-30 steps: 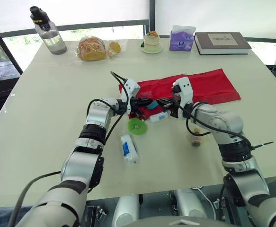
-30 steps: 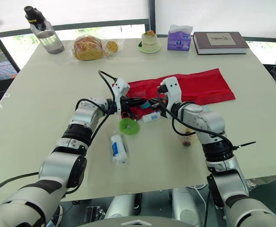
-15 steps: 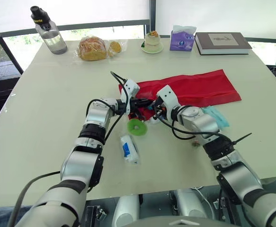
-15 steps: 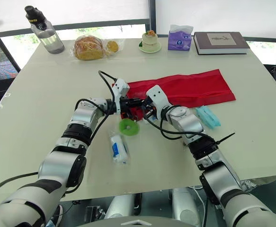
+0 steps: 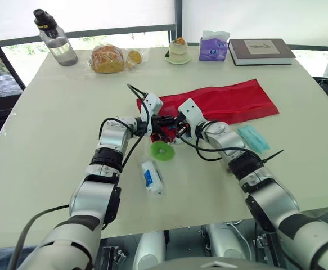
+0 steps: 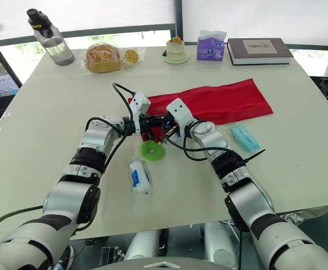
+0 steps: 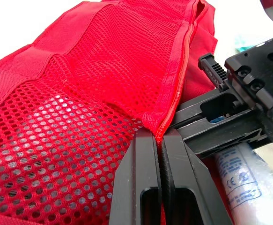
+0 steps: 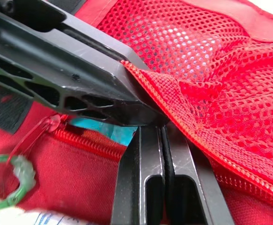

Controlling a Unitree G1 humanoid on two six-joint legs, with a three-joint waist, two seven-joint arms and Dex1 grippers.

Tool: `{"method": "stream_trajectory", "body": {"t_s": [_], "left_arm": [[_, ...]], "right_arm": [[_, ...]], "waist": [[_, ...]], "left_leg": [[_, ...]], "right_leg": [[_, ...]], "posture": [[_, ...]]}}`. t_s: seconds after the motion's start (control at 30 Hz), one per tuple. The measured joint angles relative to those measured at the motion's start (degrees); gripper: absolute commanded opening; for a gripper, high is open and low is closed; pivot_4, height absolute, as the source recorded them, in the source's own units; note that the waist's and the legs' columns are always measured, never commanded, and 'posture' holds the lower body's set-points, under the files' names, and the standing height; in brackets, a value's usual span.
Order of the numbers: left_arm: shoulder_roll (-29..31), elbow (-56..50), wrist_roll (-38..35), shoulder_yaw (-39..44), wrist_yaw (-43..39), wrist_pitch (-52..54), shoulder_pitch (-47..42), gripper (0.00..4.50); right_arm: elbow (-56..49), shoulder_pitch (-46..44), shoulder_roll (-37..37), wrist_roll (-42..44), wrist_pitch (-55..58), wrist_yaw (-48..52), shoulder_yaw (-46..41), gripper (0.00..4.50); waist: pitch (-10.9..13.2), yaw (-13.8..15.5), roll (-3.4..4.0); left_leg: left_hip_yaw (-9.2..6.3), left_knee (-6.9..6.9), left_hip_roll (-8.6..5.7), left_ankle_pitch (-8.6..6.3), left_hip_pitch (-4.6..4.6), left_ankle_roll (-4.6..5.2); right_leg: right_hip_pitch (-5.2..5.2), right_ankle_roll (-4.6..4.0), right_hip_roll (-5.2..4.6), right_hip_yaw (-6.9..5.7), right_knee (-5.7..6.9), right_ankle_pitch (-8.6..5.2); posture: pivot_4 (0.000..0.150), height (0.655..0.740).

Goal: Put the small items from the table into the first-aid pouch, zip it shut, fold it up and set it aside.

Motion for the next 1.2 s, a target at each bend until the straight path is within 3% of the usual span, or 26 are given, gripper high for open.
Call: {"method": "stream_trajectory", "body": {"t_s": [0.63, 0.83, 0.97, 1.2], "left_arm": [[-0.63, -2.24, -0.71, 0.22, -0.28, -1.28, -0.28, 0.00], [-0.90, -2.08, -0.76, -0.22, -1.84, -1.40, -0.25, 0.00], [-0.14, 0.76, -0.64, 0.27, -1.24, -0.30, -0.27, 0.00], [0.68, 4.71, 0.75, -0.11, -0.99, -2.62, -0.52, 0.00]], "right_arm": [[5.35, 0.77, 6.52, 3.67, -7.43, -4.17, -12.38, 0.06], [-1.39, 5.04, 4.53, 3.49, -5.38, -1.13, -11.43, 0.06], [-9.54, 8.51, -0.92, 1.26, -2.56, 4.87, -6.37, 0.06], [-22.95, 10.41, -4.92, 3.26, 4.71, 9.35, -6.14, 0.06]], "waist": [[0.01, -0.63, 0.01], [0.02, -0.49, 0.02], [0.03, -0.44, 0.01], [0.04, -0.54, 0.01]], "left_leg": [[0.02, -0.13, 0.00, 0.00, -0.04, -0.01], [0.03, -0.14, -0.03, 0.00, -0.06, -0.01], [0.02, -0.14, -0.04, 0.00, -0.08, -0.01], [0.01, -0.16, -0.03, 0.00, -0.07, -0.01]], "right_leg": [[-0.02, -0.01, -0.03, 0.00, -0.06, 0.00], [-0.02, 0.00, -0.06, 0.00, -0.08, 0.00], [-0.04, 0.00, -0.05, 0.00, -0.08, 0.00], [-0.05, 0.00, -0.04, -0.01, -0.08, -0.01]], "posture": [[0.150, 0.7400], [0.150, 0.7400], [0.150, 0.7400], [0.150, 0.7400]]}}
